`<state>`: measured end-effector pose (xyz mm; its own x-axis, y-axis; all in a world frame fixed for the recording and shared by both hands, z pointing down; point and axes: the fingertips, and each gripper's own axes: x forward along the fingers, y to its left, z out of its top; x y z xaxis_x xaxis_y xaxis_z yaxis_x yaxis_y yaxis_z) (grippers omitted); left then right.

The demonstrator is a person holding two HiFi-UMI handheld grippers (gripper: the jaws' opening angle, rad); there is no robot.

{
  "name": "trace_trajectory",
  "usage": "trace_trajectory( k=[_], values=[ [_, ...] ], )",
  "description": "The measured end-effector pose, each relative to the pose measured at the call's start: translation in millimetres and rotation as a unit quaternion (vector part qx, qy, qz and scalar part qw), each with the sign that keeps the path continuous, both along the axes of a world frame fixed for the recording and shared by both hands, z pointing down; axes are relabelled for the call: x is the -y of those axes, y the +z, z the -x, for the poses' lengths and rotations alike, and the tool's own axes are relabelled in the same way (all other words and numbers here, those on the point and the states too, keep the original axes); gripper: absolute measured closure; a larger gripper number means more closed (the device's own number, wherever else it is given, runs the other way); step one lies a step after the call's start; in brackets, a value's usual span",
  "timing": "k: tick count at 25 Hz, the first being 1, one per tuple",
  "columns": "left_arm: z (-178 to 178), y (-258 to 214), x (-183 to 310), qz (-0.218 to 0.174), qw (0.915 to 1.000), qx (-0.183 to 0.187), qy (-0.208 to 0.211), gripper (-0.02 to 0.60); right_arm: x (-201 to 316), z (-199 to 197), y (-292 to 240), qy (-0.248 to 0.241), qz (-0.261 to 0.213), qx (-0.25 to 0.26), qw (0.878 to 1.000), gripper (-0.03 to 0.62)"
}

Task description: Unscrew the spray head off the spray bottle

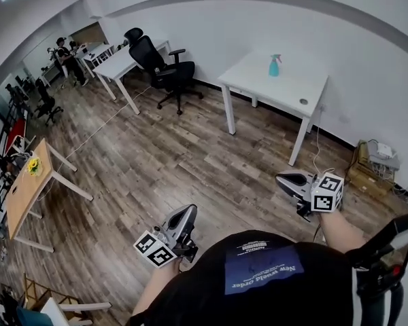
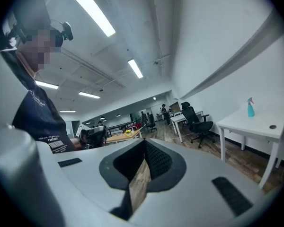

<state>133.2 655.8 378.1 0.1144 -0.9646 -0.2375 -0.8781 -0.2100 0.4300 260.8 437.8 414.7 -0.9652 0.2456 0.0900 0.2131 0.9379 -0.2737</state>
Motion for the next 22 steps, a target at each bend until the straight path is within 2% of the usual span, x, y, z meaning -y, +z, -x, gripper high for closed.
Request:
trace_trajectory(
  k=[6,10,16,22],
  values=[
    [70,10,-10,-0.001,0.9999,-0.011,-0.002,0.577,-16,58,13,-0.001,0.000,-0.014,1.000,0.597],
    [100,22,-10,-0.003,0.9997,-0.021,-0.013,0.577,-11,86,18,-0.006,-0.003,-0.021,1.000,0.597],
    [137,33,14,0.009,0.9988,-0.033,-0.035,0.577,19,140,27,-0.032,0.010,-0.024,0.999,0.597],
    [190,31,62,0.019,0.9958,-0.021,-0.087,0.577,81,214,34,-0.080,0.016,-0.014,0.997,0.597]
  ],
)
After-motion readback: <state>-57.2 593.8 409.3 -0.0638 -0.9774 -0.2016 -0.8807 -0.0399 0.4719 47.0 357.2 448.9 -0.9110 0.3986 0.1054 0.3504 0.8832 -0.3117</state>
